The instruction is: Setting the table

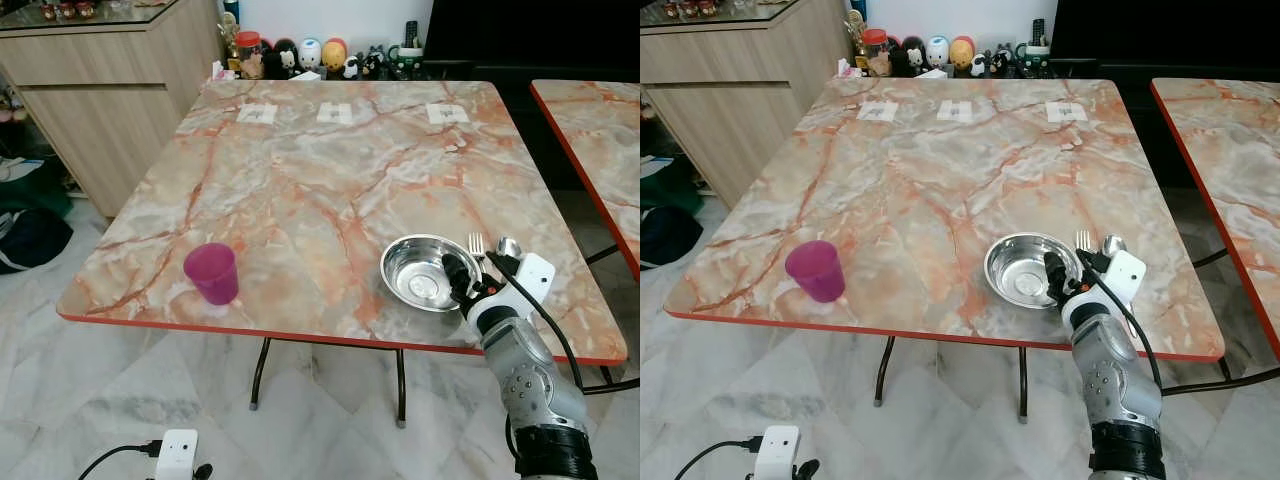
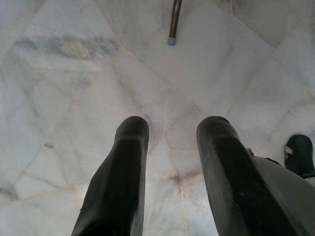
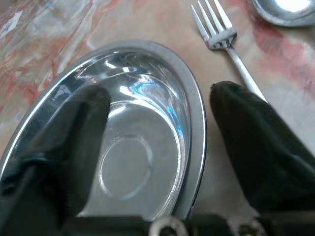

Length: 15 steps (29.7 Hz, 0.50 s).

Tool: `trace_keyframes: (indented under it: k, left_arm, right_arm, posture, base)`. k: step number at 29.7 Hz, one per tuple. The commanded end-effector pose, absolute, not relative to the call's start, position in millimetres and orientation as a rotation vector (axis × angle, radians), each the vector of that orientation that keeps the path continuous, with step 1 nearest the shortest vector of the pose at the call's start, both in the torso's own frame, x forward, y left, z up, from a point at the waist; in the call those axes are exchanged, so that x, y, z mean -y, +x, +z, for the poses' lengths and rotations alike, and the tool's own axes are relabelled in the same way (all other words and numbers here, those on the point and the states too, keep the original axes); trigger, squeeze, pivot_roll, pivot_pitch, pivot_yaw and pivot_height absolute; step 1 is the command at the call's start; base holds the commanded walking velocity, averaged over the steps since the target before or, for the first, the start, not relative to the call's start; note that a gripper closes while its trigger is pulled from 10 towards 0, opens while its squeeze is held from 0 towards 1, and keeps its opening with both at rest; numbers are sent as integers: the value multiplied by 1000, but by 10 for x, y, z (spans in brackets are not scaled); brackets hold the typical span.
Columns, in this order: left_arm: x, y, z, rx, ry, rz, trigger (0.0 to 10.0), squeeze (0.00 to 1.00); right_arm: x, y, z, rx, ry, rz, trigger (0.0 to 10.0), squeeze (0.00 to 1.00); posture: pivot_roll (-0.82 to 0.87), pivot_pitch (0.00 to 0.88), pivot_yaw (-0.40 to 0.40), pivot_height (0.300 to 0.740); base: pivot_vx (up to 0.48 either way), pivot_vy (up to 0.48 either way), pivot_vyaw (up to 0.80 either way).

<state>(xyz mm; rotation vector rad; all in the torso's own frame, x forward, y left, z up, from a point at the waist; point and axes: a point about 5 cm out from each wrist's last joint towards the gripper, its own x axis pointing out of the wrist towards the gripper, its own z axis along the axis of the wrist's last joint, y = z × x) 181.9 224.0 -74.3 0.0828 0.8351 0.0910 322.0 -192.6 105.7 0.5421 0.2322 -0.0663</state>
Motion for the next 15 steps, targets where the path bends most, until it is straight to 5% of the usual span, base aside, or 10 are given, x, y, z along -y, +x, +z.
trace_keyframes:
  k: [1, 3, 5, 6, 8, 9, 11, 12, 13, 15]
  left_arm:
    - [-2256, 1765, -764, -847, 93, 96, 10000, 0]
    - [-2258, 1765, -763, -846, 95, 95, 10000, 0]
    - [-2259, 1765, -763, -846, 97, 95, 10000, 0]
    - [-2261, 1766, -762, -846, 98, 95, 10000, 0]
    - [-2261, 1767, -762, -846, 98, 96, 10000, 0]
    - [-2261, 1767, -762, -846, 99, 95, 10000, 0]
    - [-2262, 1768, -762, -847, 99, 95, 10000, 0]
    - [-2264, 1768, -762, -848, 99, 95, 10000, 0]
    - [-2264, 1768, -762, -848, 100, 95, 10000, 0]
    - [-2263, 1767, -763, -850, 101, 94, 10000, 0]
  right_arm:
    - [1908, 3196, 982, -272, 569, -71, 0, 0]
    - [1880, 3199, 968, -284, 569, -64, 10000, 0]
    - [1873, 3200, 964, -288, 570, -63, 10000, 0]
    - [1870, 3202, 962, -290, 573, -63, 4824, 0]
    - [1869, 3203, 962, -291, 574, -63, 4824, 0]
    - [1869, 3204, 962, -291, 575, -63, 0, 0]
    - [1868, 3205, 961, -291, 577, -64, 0, 0]
    - [1866, 3206, 962, -292, 578, -64, 863, 0]
    - [1862, 3208, 967, -288, 582, -61, 0, 0]
    - [1858, 3212, 974, -283, 585, -59, 0, 0]
  posture:
    - [-43, 83, 32, 740]
    - [-42, 82, 32, 740]
    - [-42, 81, 32, 740]
    - [-39, 78, 32, 740]
    - [-39, 78, 32, 740]
    - [-39, 77, 32, 740]
    - [-39, 77, 32, 740]
    - [-39, 76, 32, 740]
    - [-39, 76, 32, 740]
    - [-39, 75, 31, 740]
  base:
    - [0, 0, 0]
    - [0, 0, 0]
    - [0, 0, 0]
    - [0, 0, 0]
    - [0, 0, 0]
    - [0, 0, 0]
    - [0, 0, 0]
    - [0, 0, 0]
    - [0, 0, 0]
    - [0, 0, 0]
